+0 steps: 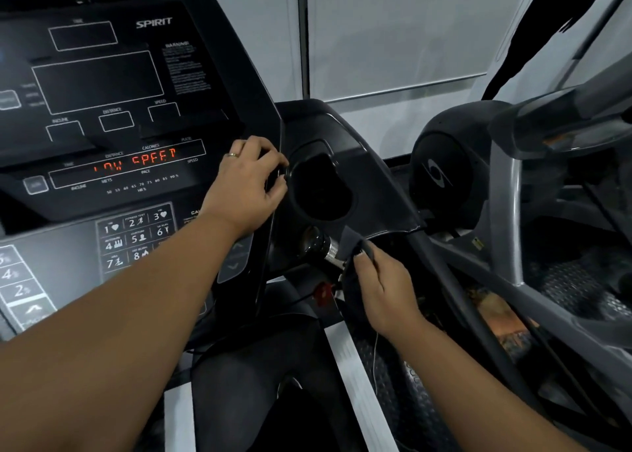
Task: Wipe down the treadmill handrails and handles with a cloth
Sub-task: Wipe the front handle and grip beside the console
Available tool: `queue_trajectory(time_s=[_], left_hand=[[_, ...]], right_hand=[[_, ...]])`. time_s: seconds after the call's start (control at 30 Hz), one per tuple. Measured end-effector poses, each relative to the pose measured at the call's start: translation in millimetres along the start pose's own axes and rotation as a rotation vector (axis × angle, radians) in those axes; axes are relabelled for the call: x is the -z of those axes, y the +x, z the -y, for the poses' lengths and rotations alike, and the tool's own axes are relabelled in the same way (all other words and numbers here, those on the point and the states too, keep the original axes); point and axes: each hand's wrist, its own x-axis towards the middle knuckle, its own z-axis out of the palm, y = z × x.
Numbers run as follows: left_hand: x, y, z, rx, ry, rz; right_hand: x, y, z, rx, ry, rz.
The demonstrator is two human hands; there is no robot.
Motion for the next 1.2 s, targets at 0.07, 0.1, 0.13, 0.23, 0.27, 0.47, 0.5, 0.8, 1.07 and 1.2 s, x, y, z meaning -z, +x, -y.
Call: queue_trajectory(time_s=[0.07,0.1,0.13,0.23,0.27,0.47,0.5,0.8,1.07,1.2], left_hand=[[0,0,0,0.001,0.006,-0.001],[-1,1,0,-0.001,0.010,-0.001],[0,0,0,0.000,0.015,-0.001],[0,0,0,0.005,0.028,0.007],[0,1,0,0.007,0.030,0.011],[0,2,-1,0.011,0.042,0.026],[0,2,-1,0.014,0.045,0.021],[0,0,-2,0.003,0.048,0.002],[-1,0,-2,0.002,0.055,-0.001],[0,0,-2,0.002,0.062,0.002]], right_hand=[[-2,8,10,0.008,-0.029,0.001],[-3,12,16,0.018,-0.033,0.011],[-5,17,22,0.029,-0.031,0.031],[-13,29,44,0.052,-0.004,0.083],[-16,32,53,0.063,-0.001,0.092],[-35,25,62,0.308,-0.244,-0.072],[-36,22,55,0.347,-0.271,-0.107],[-2,3,-19,0.239,-0.306,-0.086],[5,17,-30,0.032,-0.054,-0.047],[12,35,-11,-0.158,-0.026,0.184]])
